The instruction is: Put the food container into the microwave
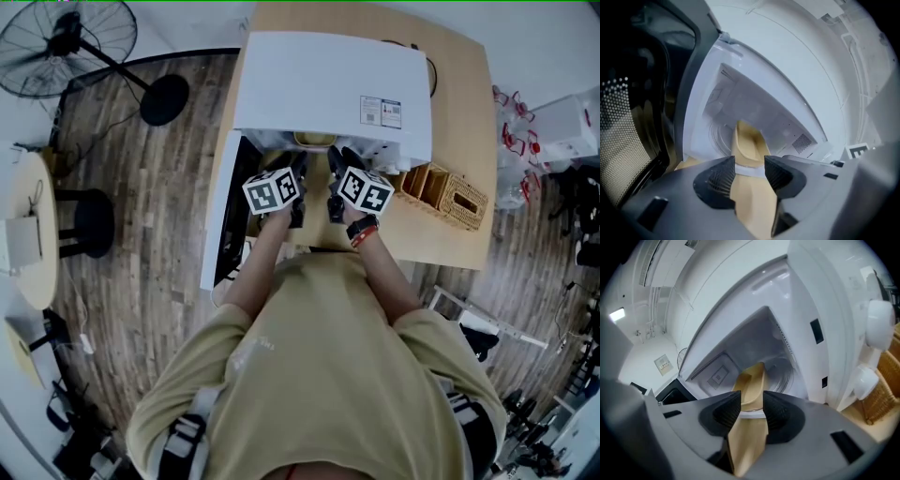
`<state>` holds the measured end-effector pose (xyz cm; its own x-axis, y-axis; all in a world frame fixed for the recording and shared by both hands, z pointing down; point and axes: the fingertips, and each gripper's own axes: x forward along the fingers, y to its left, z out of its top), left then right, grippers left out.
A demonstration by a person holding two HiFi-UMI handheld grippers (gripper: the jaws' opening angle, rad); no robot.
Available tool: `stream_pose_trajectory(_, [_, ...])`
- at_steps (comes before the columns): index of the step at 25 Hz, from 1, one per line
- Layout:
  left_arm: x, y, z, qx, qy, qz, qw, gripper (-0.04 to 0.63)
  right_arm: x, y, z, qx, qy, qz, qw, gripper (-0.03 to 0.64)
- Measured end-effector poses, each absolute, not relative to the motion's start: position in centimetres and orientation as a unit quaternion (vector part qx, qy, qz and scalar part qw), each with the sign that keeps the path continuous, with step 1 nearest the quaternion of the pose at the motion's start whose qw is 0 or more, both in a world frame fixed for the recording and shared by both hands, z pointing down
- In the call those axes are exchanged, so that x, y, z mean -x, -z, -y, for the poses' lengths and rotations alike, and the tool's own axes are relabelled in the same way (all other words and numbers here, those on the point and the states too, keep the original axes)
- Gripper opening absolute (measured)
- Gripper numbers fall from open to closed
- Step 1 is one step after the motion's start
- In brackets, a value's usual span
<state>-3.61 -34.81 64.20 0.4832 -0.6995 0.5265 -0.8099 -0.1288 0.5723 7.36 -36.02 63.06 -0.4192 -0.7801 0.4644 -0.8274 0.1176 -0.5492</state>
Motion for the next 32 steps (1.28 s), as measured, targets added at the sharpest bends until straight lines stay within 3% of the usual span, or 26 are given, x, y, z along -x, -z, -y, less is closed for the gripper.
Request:
stream_pose_trajectory(11, [4.8, -60.9, 30.7, -0.787, -0.065, 0.521, 0.324, 0.158, -7.9, -60.5, 31.2, -0.562, -0.307, 0.765, 0.069, 0.135])
stream_pose_trajectory(18, [6.0, -59.9, 27.8, -0.796, -0.087, 0.545, 0.249, 0.093, -8.6, -58.6, 28.1, -0.589, -0.24, 0.768, 0.075, 0.085])
stream_pose_trajectory(32, [8.0, -58.2, 25.5, -0.801, -0.115, 0.564, 0.163, 0.02, -7.8, -57.1, 25.4, -0.603, -0.199, 0.769, 0.071, 0.034])
